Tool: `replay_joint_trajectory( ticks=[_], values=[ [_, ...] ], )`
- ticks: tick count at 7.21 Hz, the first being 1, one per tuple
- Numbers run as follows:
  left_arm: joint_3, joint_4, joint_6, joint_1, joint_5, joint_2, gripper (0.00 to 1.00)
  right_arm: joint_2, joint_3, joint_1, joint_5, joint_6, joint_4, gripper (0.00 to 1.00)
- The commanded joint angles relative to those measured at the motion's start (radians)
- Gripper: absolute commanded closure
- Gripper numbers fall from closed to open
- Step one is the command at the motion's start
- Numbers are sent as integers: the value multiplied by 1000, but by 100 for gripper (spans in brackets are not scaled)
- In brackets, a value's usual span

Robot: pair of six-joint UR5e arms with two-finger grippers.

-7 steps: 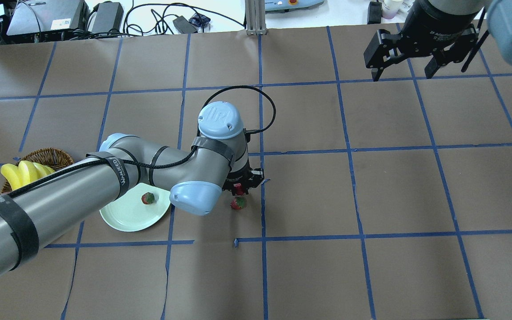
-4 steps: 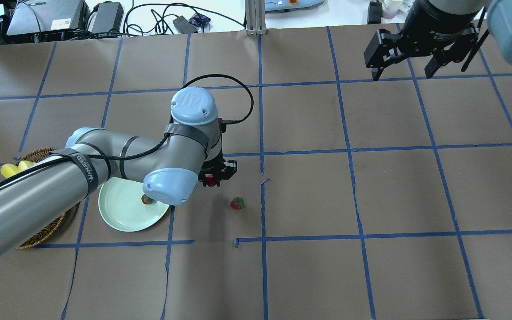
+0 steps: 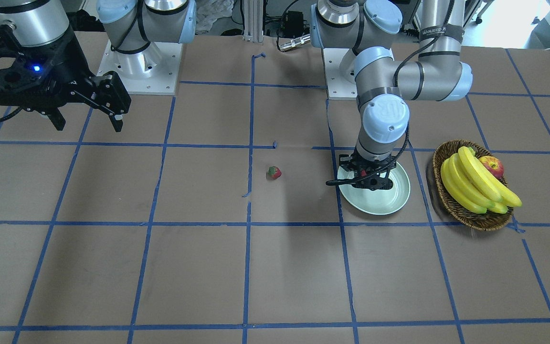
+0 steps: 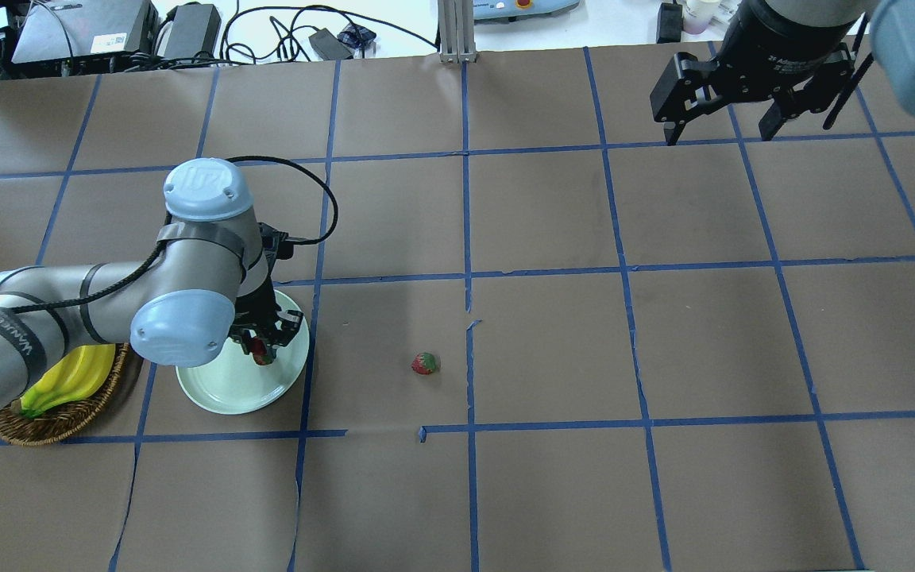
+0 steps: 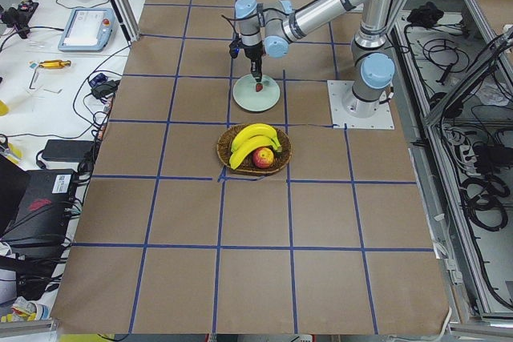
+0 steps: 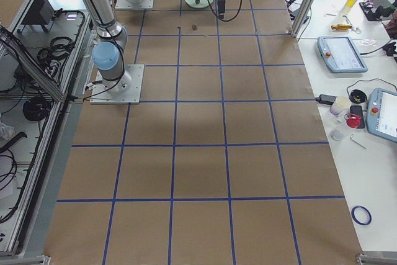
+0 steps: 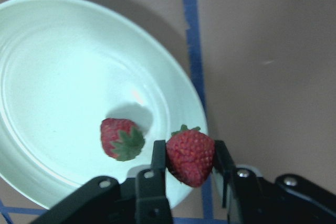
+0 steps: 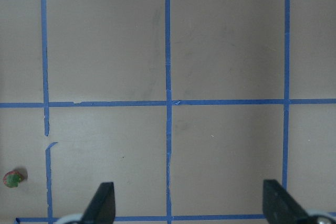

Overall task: Collect all strawberries into plate
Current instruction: 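Lower the strawberry onto the plate and open the left gripper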

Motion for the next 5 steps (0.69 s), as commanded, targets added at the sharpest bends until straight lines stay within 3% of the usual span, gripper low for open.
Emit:
replay_joint_trajectory(
  ticks=[1, 2, 3, 5],
  values=[
    [-12, 4, 144, 135, -6, 6, 56, -2, 1, 0, 0, 0, 0, 0],
    [-15, -1, 111, 123, -29, 6, 22, 0, 1, 0, 0, 0, 0, 0],
    [-12, 5, 95, 100, -87, 14, 4, 0, 1, 0, 0, 0, 0, 0],
    [16, 19, -219, -125, -124, 29, 1, 0, 1, 0, 0, 0, 0, 0]
  ],
)
